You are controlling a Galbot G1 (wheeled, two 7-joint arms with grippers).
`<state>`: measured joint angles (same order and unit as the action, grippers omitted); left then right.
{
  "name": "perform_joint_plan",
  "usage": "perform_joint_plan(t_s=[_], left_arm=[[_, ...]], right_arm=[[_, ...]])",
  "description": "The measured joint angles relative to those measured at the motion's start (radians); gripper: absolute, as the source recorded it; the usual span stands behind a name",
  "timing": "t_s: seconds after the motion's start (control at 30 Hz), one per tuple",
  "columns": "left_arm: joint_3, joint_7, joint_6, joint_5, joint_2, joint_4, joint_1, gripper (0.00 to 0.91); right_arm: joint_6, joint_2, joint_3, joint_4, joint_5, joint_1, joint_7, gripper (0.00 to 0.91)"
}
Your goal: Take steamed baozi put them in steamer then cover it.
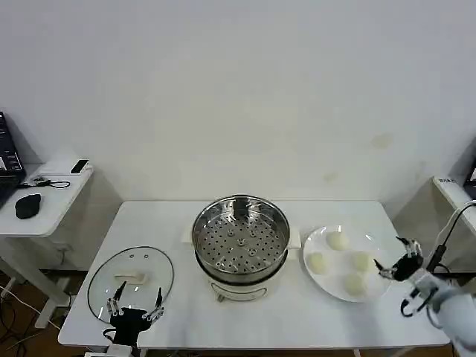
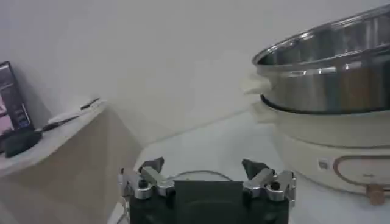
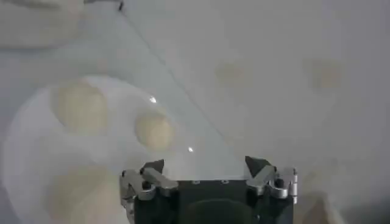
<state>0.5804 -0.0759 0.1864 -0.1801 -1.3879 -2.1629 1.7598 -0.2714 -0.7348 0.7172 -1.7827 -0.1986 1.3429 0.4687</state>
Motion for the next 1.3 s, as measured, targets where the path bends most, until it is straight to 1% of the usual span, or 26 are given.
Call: perform_joint_plan(t_s=[0.13, 0.27, 0.43, 0.6, 0.77, 0.97, 1.17, 1.3], left_arm=[[0.008, 0.009, 0.003, -0.011, -0.008, -0.019, 0.006, 0.907], [0.011, 0.014, 0.003, -0.023, -0.009, -0.035, 0.013, 0.907], [0.024, 0.02, 0.003, -0.028, -0.005, -0.053, 0.012, 0.907], [0.034, 0.022, 0.0, -0.034, -0.004, -0.057, 0.013, 0.907], [0.041, 0.025, 0.0, -0.036, -0.012, -0.061, 0.01, 0.907], [0.046, 0.027, -0.003, -0.04, -0.014, -0.06, 0.013, 0.907], [0.044, 0.027, -0.004, -0.049, -0.021, -0.047, 0.005, 0.907], [0.041, 0.024, -0.004, -0.056, -0.023, -0.035, -0.003, 0.907]], right_arm=[[0.01, 0.088, -0.101, 0.079, -0.045, -0.132, 0.113, 0.907], [0.034, 0.15, -0.246, 0.17, -0.068, -0.299, 0.22, 0.907], [0.078, 0.189, -0.446, 0.282, -0.066, -0.506, 0.338, 0.907], [0.12, 0.196, -0.637, 0.38, -0.059, -0.695, 0.423, 0.907], [0.148, 0.166, -0.8, 0.479, -0.064, -0.851, 0.466, 0.907], [0.172, 0.092, -0.948, 0.603, -0.07, -0.993, 0.488, 0.907], [0.182, 0.02, -1.042, 0.693, -0.076, -1.071, 0.495, 0.907], [0.186, -0.02, -1.074, 0.74, -0.081, -1.098, 0.495, 0.907]])
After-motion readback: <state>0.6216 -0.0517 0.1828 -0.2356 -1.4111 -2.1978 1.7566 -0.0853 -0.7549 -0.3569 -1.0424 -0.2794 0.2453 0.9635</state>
